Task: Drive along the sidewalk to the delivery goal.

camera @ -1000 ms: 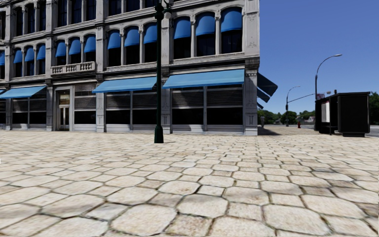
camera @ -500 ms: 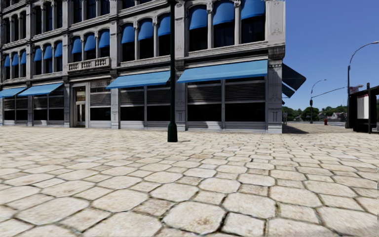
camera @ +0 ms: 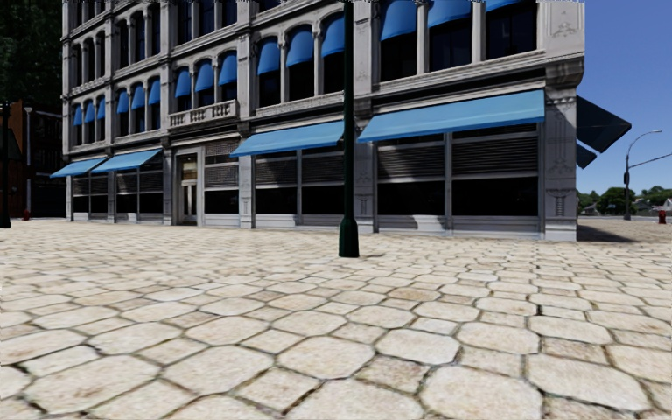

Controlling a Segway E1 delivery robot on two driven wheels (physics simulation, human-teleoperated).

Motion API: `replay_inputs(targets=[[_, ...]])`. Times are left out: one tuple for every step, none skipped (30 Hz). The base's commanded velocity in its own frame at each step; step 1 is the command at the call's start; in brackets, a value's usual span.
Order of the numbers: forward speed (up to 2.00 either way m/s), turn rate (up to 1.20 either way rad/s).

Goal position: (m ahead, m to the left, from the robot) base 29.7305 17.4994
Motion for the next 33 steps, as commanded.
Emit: replay_inputs(targets=[[1.53,0.38],[1.63,0.38],[1.63,0.38],[2.00,0.38],[2.00,0.38],[2.00,0.38],[2.00,0.39],[2.00,0.39],[2.00,0.44],[2.00,0.47],[2.00,0.48],[2.00,0.48],[2.00,0.48],[2.00,0.48],[2.00,0.48],[2.00,0.48],[2.00,0.48],[2.00,0.48],[2.00,0.48],[2.00,0.48],[2.00,0.48],[2.00,0.48],[2.00,0.48],[2.00,0.48],[2.00,0.48],[2.00,0.48],[2.00,0.48],[2.00,0.48],[2.00,0.48],[2.00,0.48],[2.00,0.48],[2.00,0.48],[2.00,0.48]])
